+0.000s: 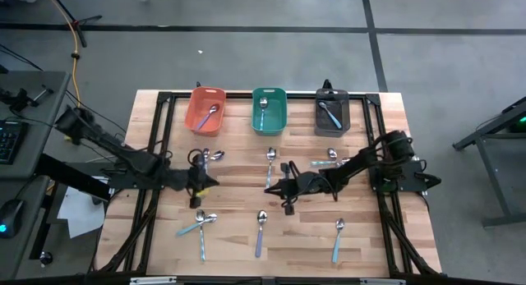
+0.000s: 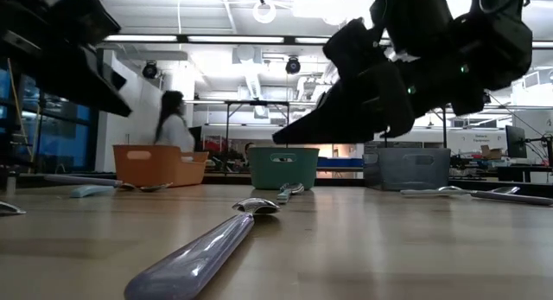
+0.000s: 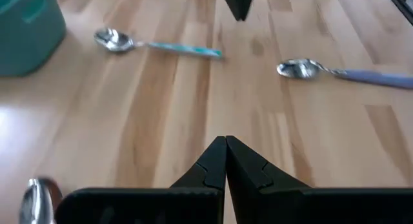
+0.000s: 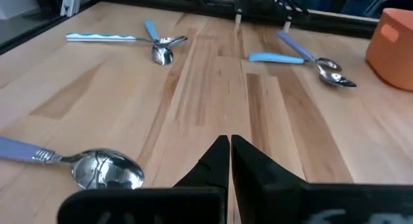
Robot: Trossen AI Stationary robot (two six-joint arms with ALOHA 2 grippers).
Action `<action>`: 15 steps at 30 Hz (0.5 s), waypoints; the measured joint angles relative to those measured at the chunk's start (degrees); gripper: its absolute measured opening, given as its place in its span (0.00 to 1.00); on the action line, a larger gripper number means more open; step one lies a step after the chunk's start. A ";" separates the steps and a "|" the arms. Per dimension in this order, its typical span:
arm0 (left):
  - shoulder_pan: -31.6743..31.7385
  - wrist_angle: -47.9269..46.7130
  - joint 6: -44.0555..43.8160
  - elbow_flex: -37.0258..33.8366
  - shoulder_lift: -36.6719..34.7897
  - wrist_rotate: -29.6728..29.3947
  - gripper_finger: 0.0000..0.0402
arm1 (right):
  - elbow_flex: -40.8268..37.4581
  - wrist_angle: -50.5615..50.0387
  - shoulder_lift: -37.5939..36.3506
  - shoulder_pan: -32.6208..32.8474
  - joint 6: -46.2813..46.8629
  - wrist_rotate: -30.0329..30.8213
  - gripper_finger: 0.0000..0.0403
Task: Sort silverware by color (type)
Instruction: Put the blue spoon into the black bin
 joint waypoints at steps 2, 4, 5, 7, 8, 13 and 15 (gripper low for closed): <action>-2.96 -5.60 -4.09 2.19 0.04 -1.30 0.00 | 0.00 1.59 0.59 0.36 -0.26 0.09 0.00; -5.66 -11.28 -8.96 4.31 0.39 -1.38 0.00 | 0.00 3.10 0.57 1.02 -1.18 0.31 0.00; -6.96 -13.90 -11.61 5.33 0.61 -1.37 0.01 | 0.00 3.53 0.52 1.39 -1.66 0.47 0.00; -9.59 -18.84 -17.35 7.30 1.33 -1.41 0.02 | 0.00 3.97 0.52 2.03 -2.53 0.84 0.00; -10.90 -20.72 -19.70 8.06 1.83 -1.43 0.04 | 0.00 4.05 0.52 2.34 -2.68 1.17 0.00; -17.14 -28.47 -30.90 12.04 5.86 -0.72 0.12 | 0.00 3.45 0.52 3.61 -2.73 3.96 0.00; -19.55 -29.35 -33.76 13.23 8.38 0.68 0.16 | 0.00 3.43 0.52 4.18 -2.73 4.64 0.00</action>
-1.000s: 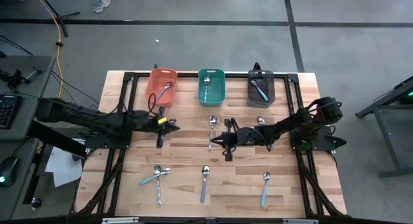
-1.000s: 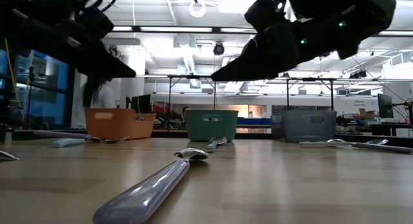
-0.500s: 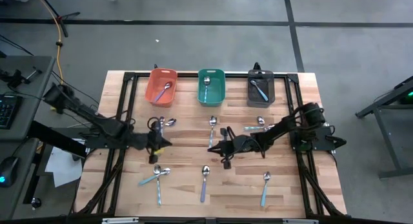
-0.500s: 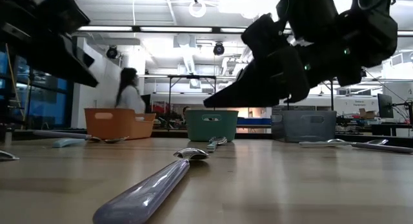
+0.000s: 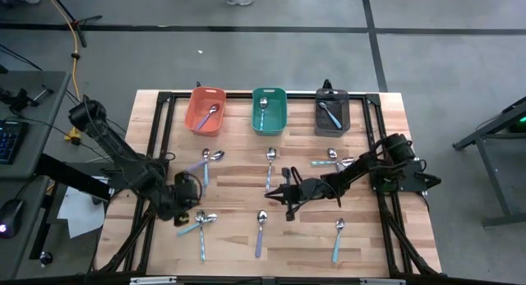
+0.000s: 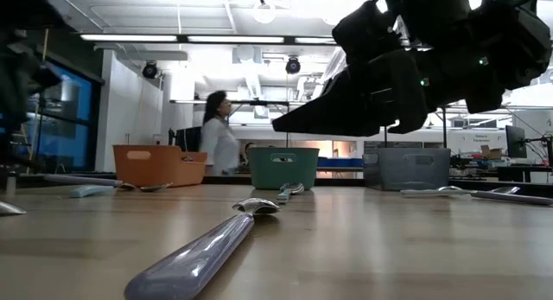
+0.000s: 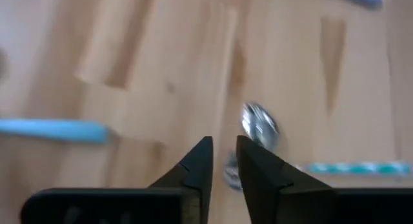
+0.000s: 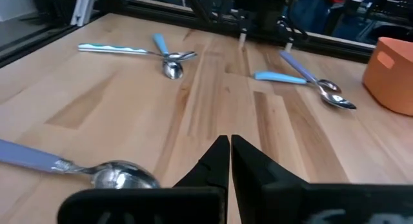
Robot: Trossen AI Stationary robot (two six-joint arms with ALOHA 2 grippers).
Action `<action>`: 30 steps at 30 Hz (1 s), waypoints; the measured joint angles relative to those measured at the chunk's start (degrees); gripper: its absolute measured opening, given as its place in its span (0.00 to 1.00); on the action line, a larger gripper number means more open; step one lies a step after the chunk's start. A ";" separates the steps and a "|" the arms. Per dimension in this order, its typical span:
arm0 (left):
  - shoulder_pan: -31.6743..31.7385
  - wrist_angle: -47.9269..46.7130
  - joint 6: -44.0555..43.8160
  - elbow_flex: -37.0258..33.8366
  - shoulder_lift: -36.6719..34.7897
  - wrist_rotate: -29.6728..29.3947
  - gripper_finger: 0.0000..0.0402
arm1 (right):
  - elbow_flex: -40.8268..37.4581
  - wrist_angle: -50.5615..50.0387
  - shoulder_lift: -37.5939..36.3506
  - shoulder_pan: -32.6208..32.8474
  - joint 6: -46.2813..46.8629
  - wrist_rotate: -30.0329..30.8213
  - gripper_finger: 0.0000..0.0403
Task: Sort silverware by color (type)
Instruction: Put the blue spoon into the black bin
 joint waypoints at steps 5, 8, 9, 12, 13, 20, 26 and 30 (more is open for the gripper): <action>-5.08 0.04 -4.48 2.76 8.18 5.70 0.24 | 0.00 0.00 0.00 0.56 0.00 0.14 0.00; -7.42 -0.11 -7.13 4.80 13.48 7.27 0.27 | 0.00 -0.16 -0.02 0.52 0.00 0.17 0.00; -7.90 -0.34 -8.09 5.51 15.11 7.29 0.29 | 0.00 -0.18 -0.02 0.45 0.00 0.19 0.00; -8.72 -1.28 -10.92 7.43 19.48 7.29 0.31 | 0.00 -0.46 -0.02 0.47 0.00 0.19 0.00; -8.80 -1.83 -11.79 8.06 20.70 7.30 0.32 | 0.00 -0.44 -0.04 0.47 0.00 0.20 0.00; -8.95 -1.86 -12.93 10.67 26.97 11.44 0.35 | 0.00 -0.86 -0.04 0.47 0.02 0.21 0.00; -8.93 -1.85 -14.98 10.87 28.75 14.43 0.35 | 0.00 -0.88 -0.04 0.47 0.02 0.21 0.00; -8.88 -2.14 -16.57 11.07 29.41 15.61 0.31 | 0.00 -0.88 -0.04 0.45 0.02 0.23 0.00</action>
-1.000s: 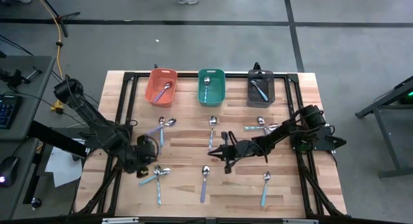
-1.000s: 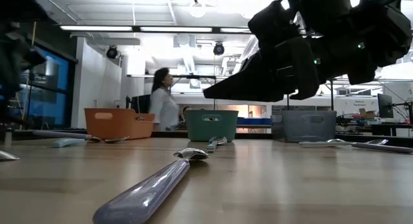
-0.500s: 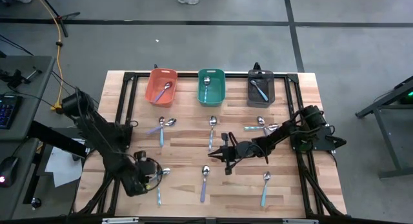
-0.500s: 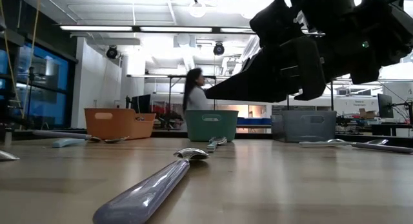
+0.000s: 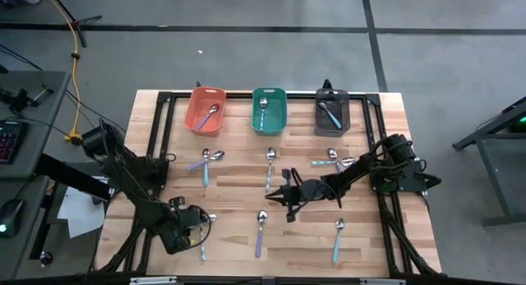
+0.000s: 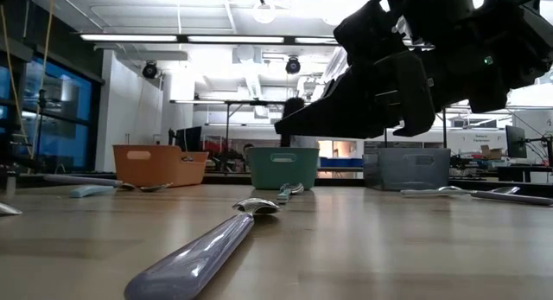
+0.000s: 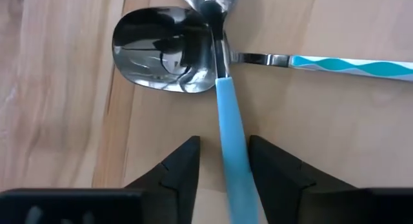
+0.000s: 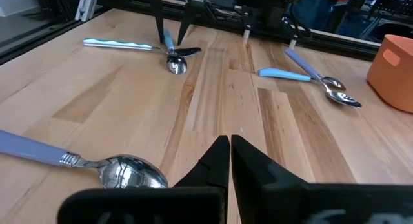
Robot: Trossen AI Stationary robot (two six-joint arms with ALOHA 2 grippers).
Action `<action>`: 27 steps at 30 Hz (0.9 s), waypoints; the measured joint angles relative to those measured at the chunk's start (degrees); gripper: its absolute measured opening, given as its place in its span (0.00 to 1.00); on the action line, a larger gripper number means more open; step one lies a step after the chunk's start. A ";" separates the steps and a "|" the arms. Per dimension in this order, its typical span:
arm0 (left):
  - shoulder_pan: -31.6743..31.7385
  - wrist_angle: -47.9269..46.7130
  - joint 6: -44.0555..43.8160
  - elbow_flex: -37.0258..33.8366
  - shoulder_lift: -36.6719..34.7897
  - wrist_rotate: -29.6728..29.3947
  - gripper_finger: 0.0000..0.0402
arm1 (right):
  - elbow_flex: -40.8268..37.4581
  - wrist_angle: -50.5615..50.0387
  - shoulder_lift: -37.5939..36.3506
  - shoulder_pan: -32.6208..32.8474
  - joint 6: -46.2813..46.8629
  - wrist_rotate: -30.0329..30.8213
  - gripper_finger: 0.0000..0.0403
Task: Sort silverware by color (type)
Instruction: Put the blue spoon into the black bin
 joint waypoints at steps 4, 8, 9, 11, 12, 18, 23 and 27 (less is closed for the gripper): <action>-0.09 -0.36 -0.84 -0.07 -0.06 0.23 0.19 | 0.00 0.00 0.00 0.02 0.00 0.00 0.00; -0.16 -0.77 -1.20 0.17 -0.32 1.95 0.07 | 0.00 0.00 0.00 0.02 0.00 0.00 0.00; -0.44 -1.68 -1.18 0.46 -0.35 2.43 0.07 | 0.00 0.00 0.00 0.00 0.00 0.00 0.00; -1.11 -4.23 -1.45 0.82 -0.97 4.08 0.07 | 0.00 -0.16 0.00 0.02 -0.07 0.01 0.00; -1.47 -5.67 -1.81 0.92 -1.55 4.16 0.07 | 0.00 -0.38 0.00 0.02 -0.27 0.00 0.00; -2.51 -4.98 -2.82 0.95 -6.89 -3.66 0.07 | 0.00 -0.68 0.00 0.07 -0.36 0.04 0.00; -1.32 1.56 0.90 -2.83 -12.56 -13.55 0.07 | 0.00 -1.73 0.00 0.14 -0.83 2.22 0.00; 2.19 9.83 7.07 -8.64 -17.91 -18.66 0.07 | -0.02 -2.60 0.00 0.63 -1.98 7.78 0.00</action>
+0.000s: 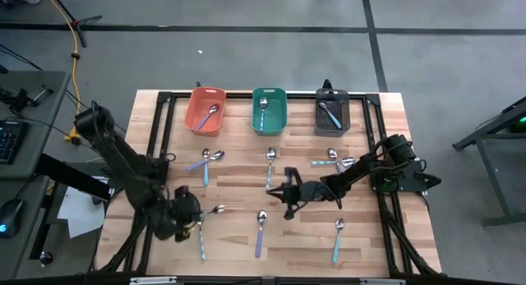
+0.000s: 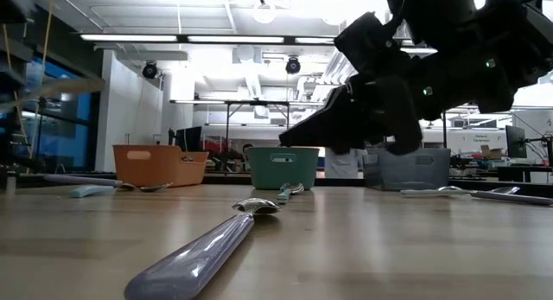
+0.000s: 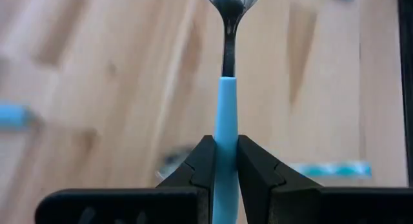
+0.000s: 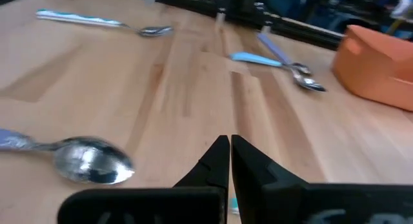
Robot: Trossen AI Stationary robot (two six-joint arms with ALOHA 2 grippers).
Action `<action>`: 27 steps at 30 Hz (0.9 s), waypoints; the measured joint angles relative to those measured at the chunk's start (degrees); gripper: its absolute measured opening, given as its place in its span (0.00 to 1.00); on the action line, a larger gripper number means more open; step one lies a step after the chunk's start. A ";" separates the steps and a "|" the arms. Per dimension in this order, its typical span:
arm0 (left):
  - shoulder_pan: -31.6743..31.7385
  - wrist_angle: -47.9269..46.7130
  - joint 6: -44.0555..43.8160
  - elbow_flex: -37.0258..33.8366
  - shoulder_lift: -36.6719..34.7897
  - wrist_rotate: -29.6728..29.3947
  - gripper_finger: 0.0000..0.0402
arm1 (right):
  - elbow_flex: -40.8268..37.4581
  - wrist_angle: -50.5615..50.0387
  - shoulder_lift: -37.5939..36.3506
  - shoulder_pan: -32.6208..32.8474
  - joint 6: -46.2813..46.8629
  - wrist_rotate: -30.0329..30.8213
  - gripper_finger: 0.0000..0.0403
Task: Sort silverware by color (type)
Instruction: Put the blue spoon into the black bin
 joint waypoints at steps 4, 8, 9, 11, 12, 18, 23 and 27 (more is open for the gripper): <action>6.73 13.80 12.56 -6.32 -5.16 -3.56 0.07 | 0.00 2.04 0.17 -0.60 0.63 -0.04 0.00; 16.35 33.92 28.90 -12.84 -7.82 -0.63 0.07 | 0.00 10.87 2.01 -3.23 3.37 -5.30 0.00; 19.08 39.00 32.69 -14.19 -7.92 0.65 0.07 | 0.20 13.72 2.75 -3.85 4.60 -5.57 0.00; 24.53 48.84 39.32 -16.54 -7.78 4.28 0.07 | 1.20 18.06 4.04 -5.02 7.10 -5.61 0.00; 27.31 53.16 42.05 -17.39 -7.47 6.78 0.07 | 1.96 19.05 4.59 -5.57 7.98 -5.79 0.00; 40.22 65.47 49.70 -18.76 -5.95 21.33 0.07 | 7.69 19.09 5.31 -7.14 9.66 -6.40 0.08; 45.42 69.97 51.70 -18.77 -4.17 27.08 0.07 | 12.34 18.38 5.31 -7.19 12.00 -4.18 0.24; 47.40 72.46 51.74 -18.77 -2.72 28.68 0.07 | 14.82 18.09 5.31 -7.41 10.80 -2.78 0.33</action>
